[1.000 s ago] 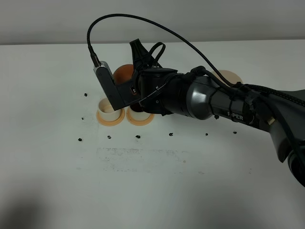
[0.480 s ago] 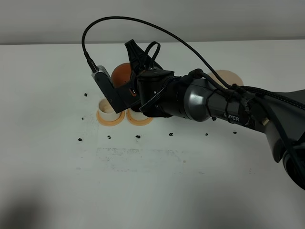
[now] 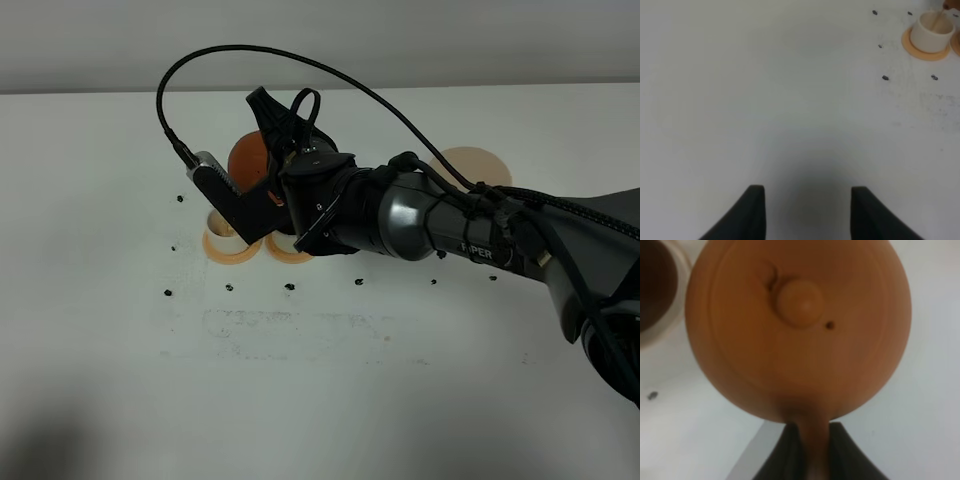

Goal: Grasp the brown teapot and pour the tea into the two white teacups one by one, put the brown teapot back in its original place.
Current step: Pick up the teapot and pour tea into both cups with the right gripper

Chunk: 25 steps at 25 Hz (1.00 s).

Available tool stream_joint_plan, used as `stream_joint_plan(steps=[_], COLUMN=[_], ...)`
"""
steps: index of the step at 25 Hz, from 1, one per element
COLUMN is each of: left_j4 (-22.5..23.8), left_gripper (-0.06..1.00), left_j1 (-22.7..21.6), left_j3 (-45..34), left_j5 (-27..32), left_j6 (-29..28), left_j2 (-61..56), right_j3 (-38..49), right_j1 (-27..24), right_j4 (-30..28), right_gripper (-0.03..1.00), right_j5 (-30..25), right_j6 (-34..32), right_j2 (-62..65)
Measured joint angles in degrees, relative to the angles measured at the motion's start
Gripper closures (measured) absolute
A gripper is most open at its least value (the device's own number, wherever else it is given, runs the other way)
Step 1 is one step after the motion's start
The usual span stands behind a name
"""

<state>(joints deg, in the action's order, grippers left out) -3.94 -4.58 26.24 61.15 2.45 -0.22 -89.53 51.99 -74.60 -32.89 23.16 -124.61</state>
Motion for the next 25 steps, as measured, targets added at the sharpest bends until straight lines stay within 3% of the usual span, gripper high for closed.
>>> stream_joint_plan(steps=[25], left_j4=[0.0], left_gripper=[0.52], left_j1=[0.0], left_j3=[0.0], left_j5=[0.0], left_j6=[-0.1], left_j2=[0.0], right_j3=[0.0], right_j1=[0.0], right_j4=[-3.9], right_gripper=[0.85], right_j5=[0.0], right_j6=[4.7], right_j2=[0.0])
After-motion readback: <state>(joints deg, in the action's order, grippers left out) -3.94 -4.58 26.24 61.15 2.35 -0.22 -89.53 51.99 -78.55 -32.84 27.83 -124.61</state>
